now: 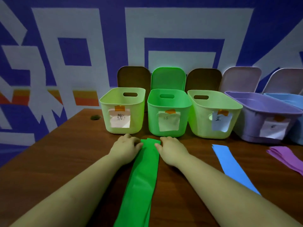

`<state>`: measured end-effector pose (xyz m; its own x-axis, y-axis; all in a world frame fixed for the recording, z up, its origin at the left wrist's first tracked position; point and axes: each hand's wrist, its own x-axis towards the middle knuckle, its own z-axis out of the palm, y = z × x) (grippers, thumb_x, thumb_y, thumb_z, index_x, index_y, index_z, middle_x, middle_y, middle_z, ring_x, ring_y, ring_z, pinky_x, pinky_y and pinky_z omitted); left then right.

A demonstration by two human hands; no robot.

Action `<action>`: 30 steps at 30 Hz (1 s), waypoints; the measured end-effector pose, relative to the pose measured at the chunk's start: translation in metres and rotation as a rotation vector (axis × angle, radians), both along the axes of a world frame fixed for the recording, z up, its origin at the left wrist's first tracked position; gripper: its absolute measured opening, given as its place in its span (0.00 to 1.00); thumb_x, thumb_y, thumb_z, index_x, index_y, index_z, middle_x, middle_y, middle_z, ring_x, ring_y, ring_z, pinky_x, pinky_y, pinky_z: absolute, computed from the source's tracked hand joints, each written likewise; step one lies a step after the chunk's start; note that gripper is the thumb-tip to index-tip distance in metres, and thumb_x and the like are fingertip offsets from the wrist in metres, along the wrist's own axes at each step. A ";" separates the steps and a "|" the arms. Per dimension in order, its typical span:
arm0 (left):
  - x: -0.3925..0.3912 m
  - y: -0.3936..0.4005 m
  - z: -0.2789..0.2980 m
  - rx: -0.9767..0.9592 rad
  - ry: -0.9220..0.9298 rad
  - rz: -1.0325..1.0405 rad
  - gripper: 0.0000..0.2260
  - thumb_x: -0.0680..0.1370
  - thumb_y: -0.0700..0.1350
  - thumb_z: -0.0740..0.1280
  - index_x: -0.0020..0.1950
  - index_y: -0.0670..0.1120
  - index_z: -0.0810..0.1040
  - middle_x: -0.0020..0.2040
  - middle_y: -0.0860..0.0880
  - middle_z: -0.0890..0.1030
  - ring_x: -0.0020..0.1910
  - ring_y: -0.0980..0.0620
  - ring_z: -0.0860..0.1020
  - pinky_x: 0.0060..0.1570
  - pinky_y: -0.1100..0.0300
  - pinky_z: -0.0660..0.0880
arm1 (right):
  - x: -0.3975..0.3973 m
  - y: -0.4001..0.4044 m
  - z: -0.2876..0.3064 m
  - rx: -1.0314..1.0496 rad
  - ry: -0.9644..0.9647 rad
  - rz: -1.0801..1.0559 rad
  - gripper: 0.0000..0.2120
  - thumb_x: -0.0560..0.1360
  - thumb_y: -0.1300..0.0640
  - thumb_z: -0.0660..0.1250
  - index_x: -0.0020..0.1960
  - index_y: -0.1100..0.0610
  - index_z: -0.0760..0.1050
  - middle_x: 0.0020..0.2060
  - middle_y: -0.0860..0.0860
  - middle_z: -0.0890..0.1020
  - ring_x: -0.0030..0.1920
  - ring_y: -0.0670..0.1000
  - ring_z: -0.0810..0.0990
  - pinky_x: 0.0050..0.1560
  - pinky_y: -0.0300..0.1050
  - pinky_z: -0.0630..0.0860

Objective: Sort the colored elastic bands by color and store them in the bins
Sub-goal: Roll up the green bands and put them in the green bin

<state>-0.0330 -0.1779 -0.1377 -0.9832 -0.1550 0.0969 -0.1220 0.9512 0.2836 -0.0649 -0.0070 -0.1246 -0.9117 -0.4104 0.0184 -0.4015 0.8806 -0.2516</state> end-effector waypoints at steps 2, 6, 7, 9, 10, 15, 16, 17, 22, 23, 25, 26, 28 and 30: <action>-0.012 -0.001 -0.005 0.051 0.042 0.065 0.20 0.79 0.58 0.57 0.68 0.51 0.72 0.65 0.44 0.71 0.65 0.44 0.68 0.66 0.54 0.64 | -0.008 -0.009 -0.009 -0.027 0.095 -0.045 0.23 0.81 0.46 0.51 0.70 0.57 0.65 0.65 0.55 0.71 0.66 0.57 0.67 0.63 0.52 0.67; -0.029 0.003 -0.014 0.126 0.059 0.126 0.18 0.77 0.59 0.61 0.63 0.52 0.75 0.61 0.45 0.72 0.63 0.44 0.69 0.63 0.54 0.65 | -0.018 -0.025 -0.022 -0.160 0.118 -0.144 0.21 0.80 0.45 0.55 0.68 0.55 0.70 0.63 0.54 0.71 0.65 0.56 0.67 0.63 0.50 0.65; -0.031 0.005 -0.015 0.144 0.065 0.130 0.16 0.77 0.59 0.63 0.60 0.52 0.75 0.60 0.45 0.73 0.62 0.44 0.70 0.63 0.54 0.65 | -0.019 -0.027 -0.024 -0.206 0.103 -0.165 0.20 0.79 0.45 0.57 0.66 0.54 0.71 0.63 0.54 0.72 0.64 0.56 0.67 0.63 0.50 0.65; -0.033 0.007 -0.016 0.243 0.100 0.108 0.11 0.76 0.56 0.65 0.53 0.51 0.75 0.55 0.47 0.75 0.59 0.45 0.72 0.60 0.54 0.68 | -0.021 -0.029 -0.027 -0.316 0.093 -0.202 0.15 0.78 0.47 0.62 0.61 0.53 0.74 0.59 0.52 0.73 0.62 0.55 0.69 0.61 0.48 0.67; -0.033 0.008 -0.016 0.334 0.126 0.082 0.09 0.76 0.53 0.67 0.50 0.50 0.74 0.52 0.47 0.76 0.56 0.46 0.74 0.56 0.54 0.70 | -0.022 -0.029 -0.027 -0.378 0.087 -0.211 0.12 0.77 0.48 0.64 0.57 0.52 0.75 0.57 0.51 0.75 0.60 0.54 0.71 0.58 0.47 0.68; -0.014 0.012 -0.001 0.866 0.163 -0.009 0.06 0.77 0.44 0.68 0.46 0.45 0.71 0.49 0.43 0.80 0.46 0.48 0.80 0.47 0.55 0.77 | -0.017 -0.019 -0.017 -0.825 -0.148 -0.121 0.07 0.75 0.54 0.68 0.43 0.51 0.69 0.43 0.49 0.77 0.47 0.52 0.78 0.45 0.46 0.75; -0.007 0.014 0.007 0.977 0.169 -0.020 0.05 0.77 0.42 0.68 0.47 0.44 0.71 0.49 0.41 0.80 0.44 0.49 0.80 0.43 0.59 0.78 | -0.013 -0.016 -0.010 -0.904 -0.179 -0.098 0.08 0.74 0.56 0.69 0.42 0.51 0.69 0.41 0.49 0.78 0.46 0.52 0.79 0.45 0.45 0.76; -0.001 0.016 0.015 1.077 0.171 -0.036 0.06 0.77 0.41 0.67 0.48 0.42 0.71 0.49 0.40 0.81 0.42 0.51 0.81 0.39 0.62 0.78 | -0.008 -0.013 -0.002 -0.963 -0.195 -0.077 0.08 0.74 0.58 0.69 0.43 0.52 0.69 0.40 0.49 0.79 0.45 0.52 0.80 0.45 0.44 0.76; 0.047 0.031 0.066 1.321 0.166 -0.121 0.10 0.75 0.39 0.68 0.55 0.39 0.77 0.50 0.42 0.83 0.46 0.47 0.83 0.44 0.57 0.80 | 0.031 0.006 0.050 -1.107 -0.167 0.071 0.09 0.73 0.61 0.71 0.43 0.52 0.71 0.41 0.55 0.82 0.44 0.55 0.82 0.47 0.47 0.79; 0.057 0.035 0.077 1.331 0.155 -0.126 0.12 0.75 0.40 0.68 0.57 0.39 0.77 0.51 0.41 0.83 0.49 0.46 0.83 0.48 0.55 0.80 | 0.041 0.011 0.061 -1.125 -0.151 0.110 0.09 0.73 0.62 0.71 0.43 0.52 0.71 0.38 0.54 0.82 0.41 0.52 0.82 0.44 0.44 0.80; 0.080 0.043 0.101 1.357 0.131 -0.135 0.13 0.75 0.41 0.68 0.58 0.39 0.78 0.52 0.41 0.83 0.51 0.44 0.82 0.51 0.53 0.77 | 0.065 0.021 0.086 -1.167 -0.118 0.183 0.10 0.72 0.63 0.71 0.43 0.53 0.71 0.32 0.48 0.81 0.35 0.45 0.82 0.38 0.38 0.78; 0.093 0.049 0.115 1.361 0.131 -0.141 0.12 0.75 0.41 0.68 0.57 0.40 0.79 0.51 0.41 0.83 0.49 0.44 0.82 0.49 0.54 0.77 | 0.077 0.027 0.099 -1.193 -0.108 0.215 0.10 0.72 0.63 0.71 0.44 0.53 0.71 0.31 0.49 0.81 0.34 0.46 0.82 0.38 0.39 0.79; 0.120 0.060 0.144 1.355 0.146 -0.153 0.10 0.75 0.41 0.67 0.54 0.40 0.80 0.49 0.42 0.84 0.46 0.45 0.82 0.46 0.56 0.78 | 0.103 0.038 0.123 -1.234 -0.091 0.255 0.10 0.72 0.63 0.71 0.48 0.53 0.73 0.36 0.55 0.84 0.40 0.53 0.84 0.45 0.48 0.81; 0.146 0.072 0.170 1.368 0.169 -0.190 0.09 0.74 0.41 0.67 0.53 0.39 0.80 0.48 0.41 0.84 0.46 0.46 0.82 0.48 0.55 0.79 | 0.131 0.049 0.148 -1.298 -0.104 0.292 0.11 0.72 0.63 0.71 0.51 0.54 0.73 0.40 0.56 0.84 0.41 0.53 0.84 0.45 0.48 0.81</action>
<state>0.1135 -0.1055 0.0325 -0.9914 -0.0885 0.0967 0.1049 -0.0930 0.9901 0.0656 0.0416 0.0230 -0.8152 -0.3275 0.4777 -0.4608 -0.1330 -0.8775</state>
